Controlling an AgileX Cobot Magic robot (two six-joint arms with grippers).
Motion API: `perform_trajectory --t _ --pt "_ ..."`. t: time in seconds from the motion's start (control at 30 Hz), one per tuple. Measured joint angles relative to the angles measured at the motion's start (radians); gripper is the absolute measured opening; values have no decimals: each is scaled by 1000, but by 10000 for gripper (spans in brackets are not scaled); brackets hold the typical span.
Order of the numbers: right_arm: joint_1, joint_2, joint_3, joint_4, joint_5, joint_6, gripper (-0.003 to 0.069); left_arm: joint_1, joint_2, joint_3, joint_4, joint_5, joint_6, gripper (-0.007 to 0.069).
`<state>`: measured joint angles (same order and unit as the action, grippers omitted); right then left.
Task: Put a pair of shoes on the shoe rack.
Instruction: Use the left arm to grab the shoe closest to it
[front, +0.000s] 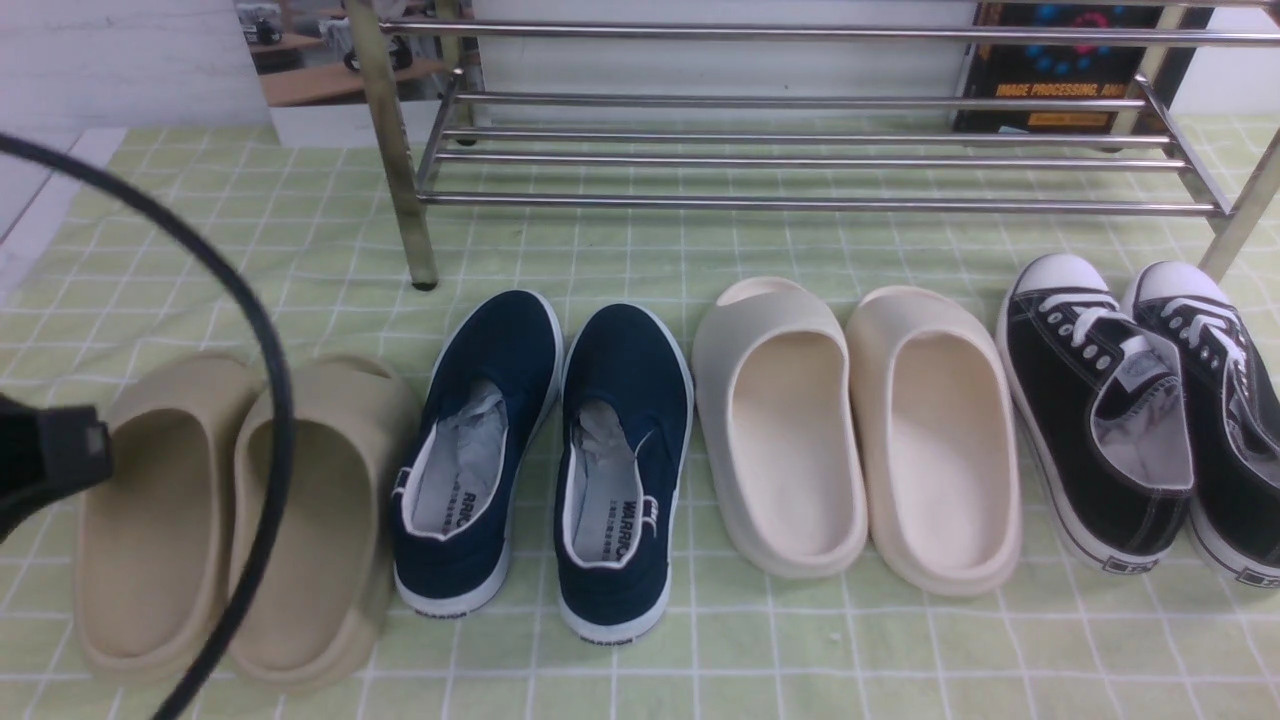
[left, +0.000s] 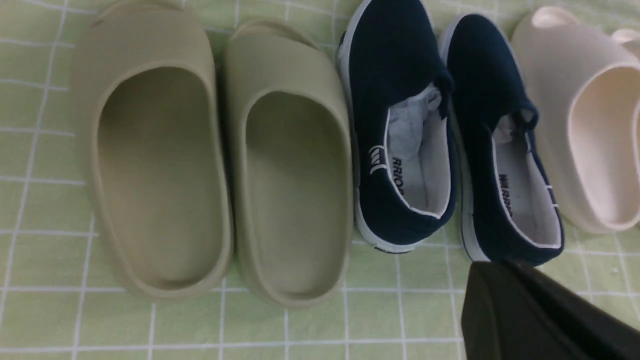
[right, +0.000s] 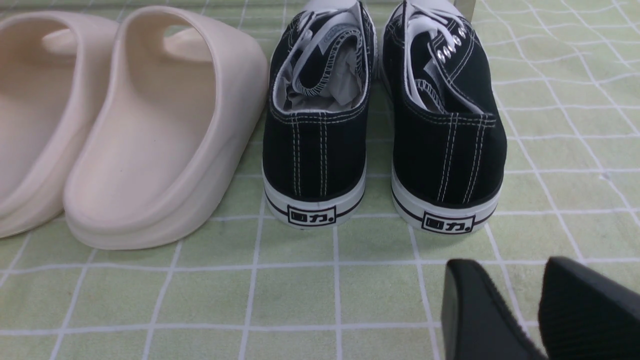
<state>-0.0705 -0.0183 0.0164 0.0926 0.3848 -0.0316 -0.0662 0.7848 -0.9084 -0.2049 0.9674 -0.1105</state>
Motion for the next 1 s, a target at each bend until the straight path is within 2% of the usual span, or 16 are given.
perform_trajectory --t 0.23,0.37,0.4,0.5,0.6,0.8,0.9,0.93,1.0 --pt "0 0 0 0 0 0 239 -1 246 -171 17 124 45 -13" --pt "0 0 0 0 0 0 239 -112 440 -286 81 247 44 -13" --pt "0 0 0 0 0 0 239 -120 458 -292 91 250 43 -13" --pt "0 0 0 0 0 0 239 -259 616 -326 186 259 -19 -12" --pt "0 0 0 0 0 0 239 -300 703 -341 224 258 -66 -4" --pt "0 0 0 0 0 0 239 -326 905 -357 241 198 -183 90" --pt "0 0 0 0 0 0 239 -326 949 -358 248 142 -226 189" --pt "0 0 0 0 0 0 239 -326 950 -358 249 136 -232 196" --pt "0 0 0 0 0 0 239 -326 955 -358 276 103 -267 286"
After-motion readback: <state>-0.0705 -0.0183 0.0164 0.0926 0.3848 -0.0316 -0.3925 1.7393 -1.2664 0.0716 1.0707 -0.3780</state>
